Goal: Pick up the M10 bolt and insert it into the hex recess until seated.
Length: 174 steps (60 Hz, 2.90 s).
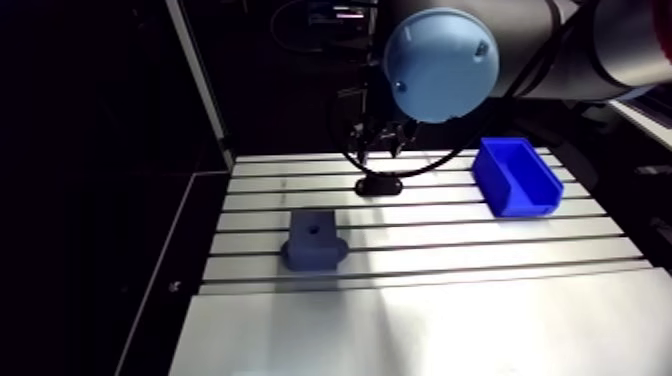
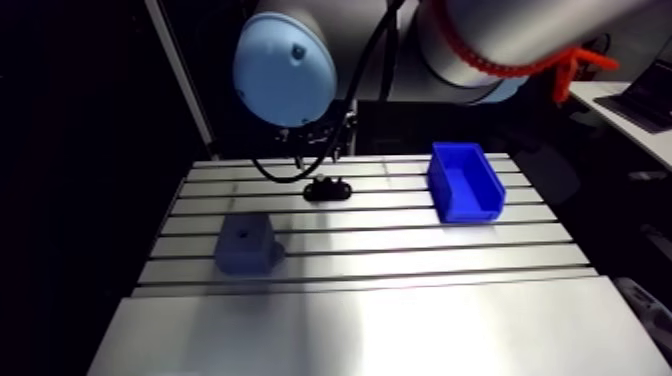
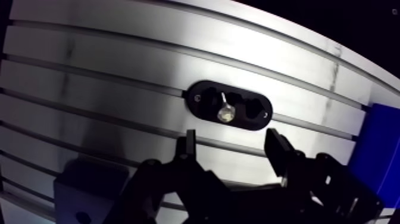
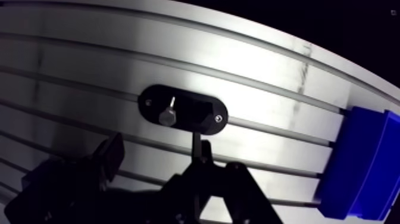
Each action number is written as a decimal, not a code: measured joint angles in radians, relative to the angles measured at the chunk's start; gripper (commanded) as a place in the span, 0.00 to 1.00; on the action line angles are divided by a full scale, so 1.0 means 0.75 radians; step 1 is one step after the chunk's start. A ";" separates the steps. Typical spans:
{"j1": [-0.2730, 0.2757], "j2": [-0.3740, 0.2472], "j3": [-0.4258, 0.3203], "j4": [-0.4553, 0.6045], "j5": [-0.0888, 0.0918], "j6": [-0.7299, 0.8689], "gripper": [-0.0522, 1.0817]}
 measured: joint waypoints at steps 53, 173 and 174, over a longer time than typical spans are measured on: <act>0.004 0.084 -0.007 -0.045 -0.013 0.015 0.43; 0.009 0.150 -0.049 -0.048 -0.017 0.021 0.58; 0.009 0.150 -0.049 -0.048 -0.017 0.021 0.58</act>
